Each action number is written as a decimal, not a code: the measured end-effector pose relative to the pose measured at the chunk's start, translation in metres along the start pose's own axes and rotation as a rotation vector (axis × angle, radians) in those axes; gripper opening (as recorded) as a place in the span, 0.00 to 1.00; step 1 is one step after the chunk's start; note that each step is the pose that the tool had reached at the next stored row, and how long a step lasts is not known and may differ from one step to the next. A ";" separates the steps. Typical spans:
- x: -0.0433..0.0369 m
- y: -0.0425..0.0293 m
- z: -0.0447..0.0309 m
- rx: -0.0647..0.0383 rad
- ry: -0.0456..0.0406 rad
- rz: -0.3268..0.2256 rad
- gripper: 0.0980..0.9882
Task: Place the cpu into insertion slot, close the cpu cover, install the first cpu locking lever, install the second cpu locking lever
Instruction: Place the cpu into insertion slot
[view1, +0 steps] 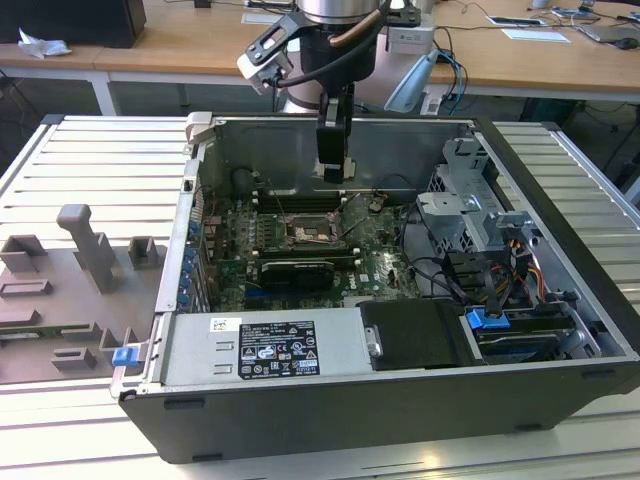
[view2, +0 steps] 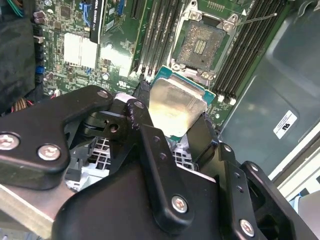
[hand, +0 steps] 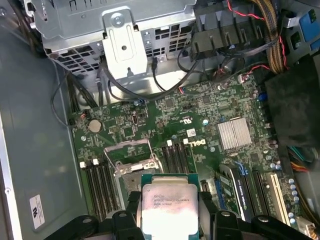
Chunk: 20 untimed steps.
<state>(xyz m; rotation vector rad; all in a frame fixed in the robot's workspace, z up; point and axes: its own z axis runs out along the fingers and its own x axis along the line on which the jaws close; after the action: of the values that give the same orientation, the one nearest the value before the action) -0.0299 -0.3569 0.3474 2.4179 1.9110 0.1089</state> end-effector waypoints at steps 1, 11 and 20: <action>-0.0001 -0.0002 0.0006 0.000 0.0004 -0.004 0.50; -0.0002 -0.0008 0.0056 0.001 0.0049 -0.057 0.50; -0.0001 -0.0010 0.0073 0.002 0.0085 -0.097 0.50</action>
<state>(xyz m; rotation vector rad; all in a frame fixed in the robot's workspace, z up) -0.0302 -0.3568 0.3401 2.3247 2.0283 0.1130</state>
